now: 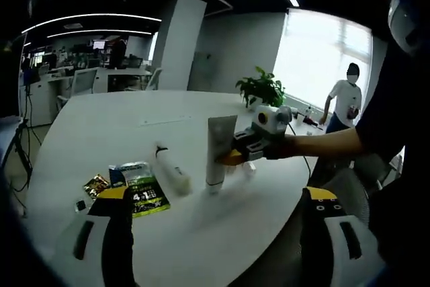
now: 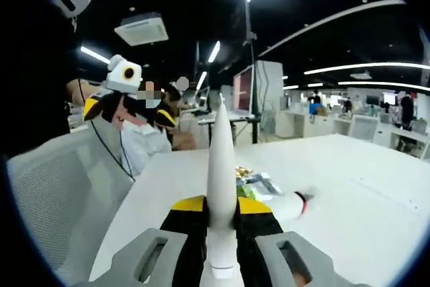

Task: Arrange the skincare products in the storage area until every visible bottle or jar stands upright without overlapping.

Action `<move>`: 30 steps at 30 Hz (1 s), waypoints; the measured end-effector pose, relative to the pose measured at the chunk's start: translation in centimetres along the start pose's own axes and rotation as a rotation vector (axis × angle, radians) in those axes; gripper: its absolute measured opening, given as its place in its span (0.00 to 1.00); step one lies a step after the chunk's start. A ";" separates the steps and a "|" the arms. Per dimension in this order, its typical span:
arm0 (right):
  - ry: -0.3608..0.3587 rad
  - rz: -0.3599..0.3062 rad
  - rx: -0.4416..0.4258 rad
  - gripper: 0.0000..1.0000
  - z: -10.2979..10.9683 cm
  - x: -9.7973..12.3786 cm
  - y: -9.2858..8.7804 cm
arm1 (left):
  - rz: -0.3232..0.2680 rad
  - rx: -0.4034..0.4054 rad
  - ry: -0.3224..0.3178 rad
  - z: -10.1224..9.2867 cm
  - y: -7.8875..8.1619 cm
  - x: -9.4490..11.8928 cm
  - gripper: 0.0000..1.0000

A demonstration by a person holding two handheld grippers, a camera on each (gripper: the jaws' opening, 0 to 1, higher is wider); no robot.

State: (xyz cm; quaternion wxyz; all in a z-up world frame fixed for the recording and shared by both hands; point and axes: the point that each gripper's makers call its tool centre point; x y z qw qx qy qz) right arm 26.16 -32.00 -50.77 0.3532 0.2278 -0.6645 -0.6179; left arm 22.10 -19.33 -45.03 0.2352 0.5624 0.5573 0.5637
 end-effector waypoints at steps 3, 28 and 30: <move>0.003 -0.001 0.004 0.06 0.1 -0.1 0.1 | 0.006 -0.003 0.000 0.1 -0.1 0.0 0.98; 0.082 0.040 0.038 0.09 0.1 0.6 -0.5 | 0.031 -0.004 -0.042 -1.3 -0.8 -1.3 0.97; 0.083 0.041 0.031 0.10 0.1 0.6 -0.5 | 0.031 -0.005 -0.041 -1.2 -0.8 -1.3 0.97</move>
Point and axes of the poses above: the point that each gripper's makers call its tool centre point, and the gripper's own axes: x roughly backward along the fingers, z roughly to its left, y roughly out of its top, and after that the axes turned 1 degree about x, right-handed
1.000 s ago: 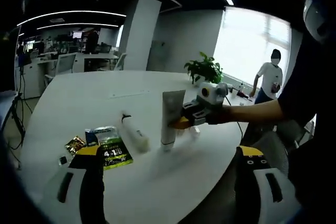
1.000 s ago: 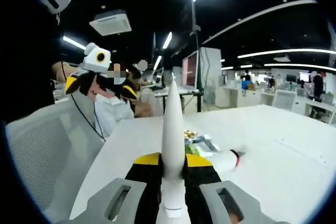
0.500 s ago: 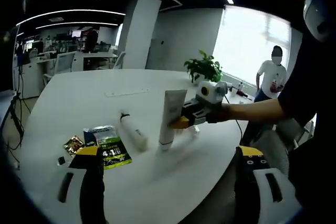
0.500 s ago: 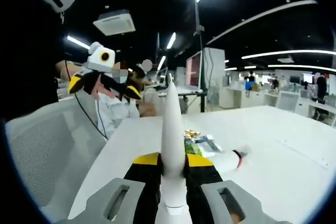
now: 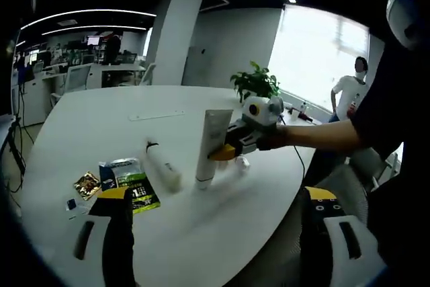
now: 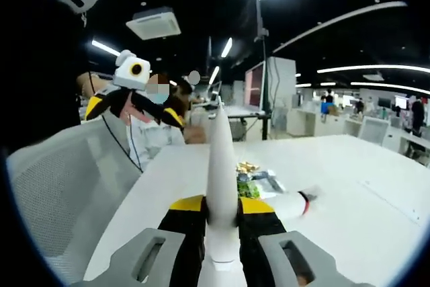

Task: Arrange the skincare products in the storage area until every visible bottle or jar stands upright without overlapping.

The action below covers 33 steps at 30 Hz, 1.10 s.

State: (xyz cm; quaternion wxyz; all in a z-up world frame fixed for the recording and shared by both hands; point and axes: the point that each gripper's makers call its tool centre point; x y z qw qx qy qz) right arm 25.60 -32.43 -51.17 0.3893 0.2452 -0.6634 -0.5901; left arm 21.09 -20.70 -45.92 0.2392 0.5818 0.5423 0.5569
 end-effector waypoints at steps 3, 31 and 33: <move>-0.002 0.002 -0.003 0.10 0.0 0.0 0.0 | 0.001 0.001 0.000 0.1 0.0 0.0 0.97; -0.158 0.145 -0.157 0.36 -0.1 2.4 0.3 | -0.031 0.009 0.011 0.1 0.6 1.3 0.94; -0.176 0.165 -0.159 0.39 -0.1 2.6 0.5 | -0.036 0.009 0.015 0.2 0.7 1.5 0.94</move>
Point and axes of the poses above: the point that each gripper's makers call its tool centre point, and the gripper's own axes: x roughly backward along the fingers, z roughly to its left, y roughly out of its top, and after that the axes turned 1 degree about x, right-handed
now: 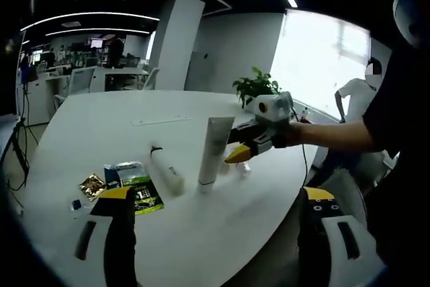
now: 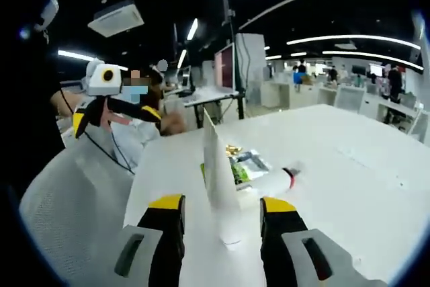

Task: Arrange the skincare products in the storage area until every visible bottle or jar stands upright without overlapping.

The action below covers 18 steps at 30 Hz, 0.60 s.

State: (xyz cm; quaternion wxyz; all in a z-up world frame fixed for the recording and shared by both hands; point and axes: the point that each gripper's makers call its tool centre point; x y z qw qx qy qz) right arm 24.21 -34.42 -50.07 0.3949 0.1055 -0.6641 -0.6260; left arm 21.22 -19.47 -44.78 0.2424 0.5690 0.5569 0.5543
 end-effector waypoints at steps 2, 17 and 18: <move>-0.010 0.032 0.010 0.44 0.3 0.3 -0.1 | -0.009 0.002 0.004 0.1 0.1 0.3 0.94; -0.093 0.049 -0.077 0.64 1.7 2.8 -0.3 | -0.006 0.039 0.051 1.1 -1.2 1.6 0.92; -0.096 0.041 -0.085 0.66 1.7 2.9 -0.2 | -0.006 0.044 0.052 1.2 -1.4 1.7 0.92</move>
Point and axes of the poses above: the point that each gripper's makers call its tool centre point, and the gripper's own axes: x roughly backward along the fingers, z roughly to its left, y roughly out of its top, and after that the axes turned 1 degree about x, right-handed
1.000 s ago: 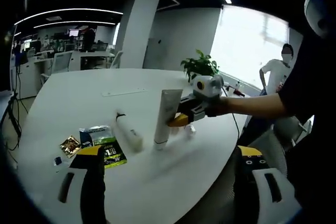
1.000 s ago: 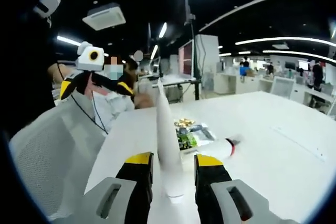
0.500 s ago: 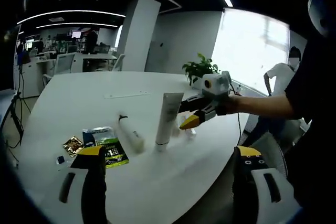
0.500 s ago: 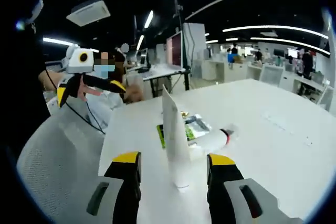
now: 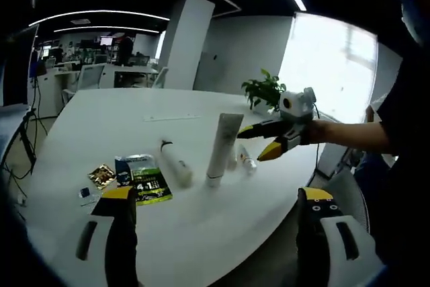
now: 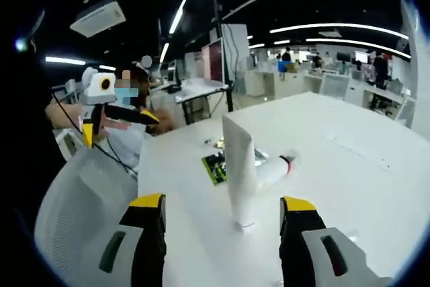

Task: Arrange the skincare products in the storage area until every visible bottle or jar stands upright without overlapping.

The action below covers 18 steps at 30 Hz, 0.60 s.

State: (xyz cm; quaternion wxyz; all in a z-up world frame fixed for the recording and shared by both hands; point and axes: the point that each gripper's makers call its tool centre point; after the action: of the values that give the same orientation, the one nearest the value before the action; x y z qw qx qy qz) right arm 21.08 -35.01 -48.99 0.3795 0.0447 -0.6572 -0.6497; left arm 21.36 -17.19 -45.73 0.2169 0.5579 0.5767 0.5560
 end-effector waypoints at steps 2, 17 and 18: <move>-0.012 0.000 -0.010 0.69 0.1 0.2 0.1 | 0.011 0.012 0.006 0.2 -0.3 0.1 0.92; -0.084 -0.036 -0.074 0.91 1.7 1.9 -0.2 | 0.015 0.010 0.051 1.2 -0.8 0.5 0.90; -0.090 -0.037 -0.078 0.91 1.9 2.1 -0.3 | 0.015 0.009 0.053 1.3 -0.9 0.6 0.90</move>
State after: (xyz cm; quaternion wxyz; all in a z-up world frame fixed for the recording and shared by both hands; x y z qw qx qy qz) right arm 18.43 -34.69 -48.08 0.3391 0.0127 -0.6467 -0.6831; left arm 21.98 -15.95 -46.66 0.1949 0.5484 0.5804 0.5695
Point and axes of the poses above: the point that each gripper's makers call its tool centre point, and the gripper's own axes: x roughly backward along the fingers, z roughly to its left, y roughly out of its top, and after that the axes turned 1 degree about x, right-handed
